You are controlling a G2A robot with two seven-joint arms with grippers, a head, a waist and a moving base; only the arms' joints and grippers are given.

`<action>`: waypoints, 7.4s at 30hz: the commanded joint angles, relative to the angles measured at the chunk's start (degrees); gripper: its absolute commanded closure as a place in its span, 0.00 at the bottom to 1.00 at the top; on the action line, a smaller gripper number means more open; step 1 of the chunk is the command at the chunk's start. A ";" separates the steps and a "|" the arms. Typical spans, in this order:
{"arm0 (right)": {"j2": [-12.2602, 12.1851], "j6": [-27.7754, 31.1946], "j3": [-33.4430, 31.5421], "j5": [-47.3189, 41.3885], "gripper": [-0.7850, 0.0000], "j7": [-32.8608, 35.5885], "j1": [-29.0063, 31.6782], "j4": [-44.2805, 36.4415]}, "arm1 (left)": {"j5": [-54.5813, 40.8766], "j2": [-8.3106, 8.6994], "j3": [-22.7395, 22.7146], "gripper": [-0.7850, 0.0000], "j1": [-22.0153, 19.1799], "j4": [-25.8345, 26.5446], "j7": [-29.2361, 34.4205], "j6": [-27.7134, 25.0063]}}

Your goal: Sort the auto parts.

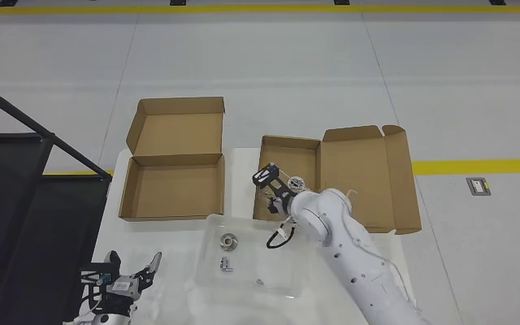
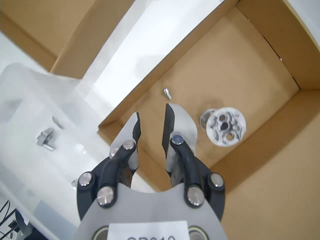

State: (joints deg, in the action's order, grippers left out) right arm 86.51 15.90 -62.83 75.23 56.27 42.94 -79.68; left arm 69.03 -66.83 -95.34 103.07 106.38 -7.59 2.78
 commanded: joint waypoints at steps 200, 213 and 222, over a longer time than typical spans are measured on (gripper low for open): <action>5.69 -11.55 11.11 4.01 0.72 -15.56 -14.10 35.41 | 0.00 0.00 0.00 0.00 0.00 0.00 0.00 0.00; 4.88 -9.60 9.57 5.51 0.73 -16.38 -10.05 27.44 | 0.00 0.00 0.00 0.00 0.00 0.00 0.00 0.00; 1.65 -6.85 2.93 8.96 0.78 -18.94 1.96 6.15 | 0.00 0.00 0.00 0.00 0.00 0.00 0.00 0.00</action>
State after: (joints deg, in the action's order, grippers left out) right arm 88.59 8.48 -58.79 83.97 37.93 42.76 -69.81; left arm 69.03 -66.83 -95.34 103.07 106.38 -7.59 2.78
